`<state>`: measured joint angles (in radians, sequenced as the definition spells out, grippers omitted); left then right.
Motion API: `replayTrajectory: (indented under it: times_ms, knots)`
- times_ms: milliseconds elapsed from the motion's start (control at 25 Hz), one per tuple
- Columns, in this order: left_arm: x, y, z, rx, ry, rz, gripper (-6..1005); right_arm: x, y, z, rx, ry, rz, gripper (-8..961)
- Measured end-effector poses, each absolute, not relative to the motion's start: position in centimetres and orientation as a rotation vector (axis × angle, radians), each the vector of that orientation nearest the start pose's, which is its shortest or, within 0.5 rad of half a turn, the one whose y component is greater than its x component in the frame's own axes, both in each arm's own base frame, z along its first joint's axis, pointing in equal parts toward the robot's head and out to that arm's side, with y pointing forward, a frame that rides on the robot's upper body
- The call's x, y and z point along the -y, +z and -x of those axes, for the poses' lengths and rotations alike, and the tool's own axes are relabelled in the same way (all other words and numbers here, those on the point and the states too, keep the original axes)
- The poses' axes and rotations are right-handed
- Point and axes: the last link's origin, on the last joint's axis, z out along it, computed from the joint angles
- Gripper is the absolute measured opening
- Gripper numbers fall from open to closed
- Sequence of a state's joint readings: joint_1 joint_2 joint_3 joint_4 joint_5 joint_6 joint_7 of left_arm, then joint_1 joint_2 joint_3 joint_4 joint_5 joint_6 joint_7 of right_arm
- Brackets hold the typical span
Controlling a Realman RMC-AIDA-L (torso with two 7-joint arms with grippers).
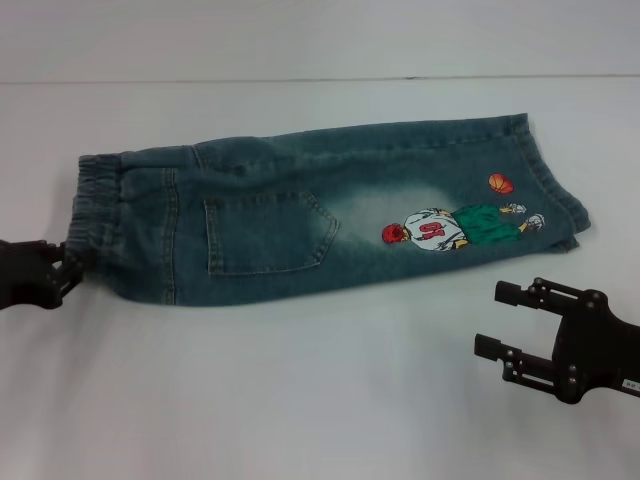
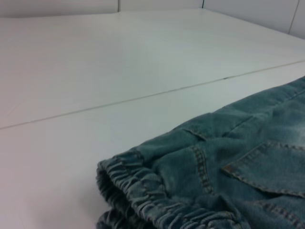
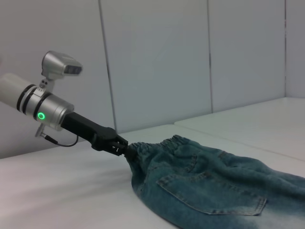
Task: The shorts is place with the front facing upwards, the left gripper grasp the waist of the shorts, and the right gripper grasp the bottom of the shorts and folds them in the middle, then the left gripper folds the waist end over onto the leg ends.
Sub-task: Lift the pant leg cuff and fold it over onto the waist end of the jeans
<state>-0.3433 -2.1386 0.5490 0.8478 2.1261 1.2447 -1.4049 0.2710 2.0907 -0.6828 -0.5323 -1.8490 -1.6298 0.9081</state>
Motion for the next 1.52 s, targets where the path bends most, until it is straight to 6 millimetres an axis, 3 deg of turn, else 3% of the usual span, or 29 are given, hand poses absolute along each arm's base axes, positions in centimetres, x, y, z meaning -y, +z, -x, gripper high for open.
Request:
replayTrajectory:
  times_ms: [120, 560, 760, 1040, 1200, 1520]
  knots:
    - [-31.5, 3.7, 35.0, 0.829, -0.337, 2.285, 188, -24.6, -1.1, -32.0, -0.417, 0.803, 2.559, 706]
    - [-33.1, 5.1, 31.6, 0.81, -0.364, 2.329, 42, -26.4, 0.9, -32.4, -0.441, 0.828, 2.396, 707]
    - [-34.0, 5.5, 29.5, 0.793, -0.416, 2.372, 42, -29.5, 0.9, -32.0, -0.468, 0.831, 2.265, 575]
    - [-35.6, 6.3, 25.9, 0.751, -0.479, 2.419, 42, -33.6, -2.8, -30.9, -0.486, 0.711, 2.184, 286]
    - [-36.7, 6.9, 22.3, 0.673, -0.539, 2.463, 41, -35.1, -5.5, -29.4, -0.482, 0.643, 2.222, 100]
    - [-39.1, 6.0, 14.1, 0.531, -0.601, 2.593, 41, -35.7, -8.9, -27.4, -0.469, 0.571, 2.28, -1]
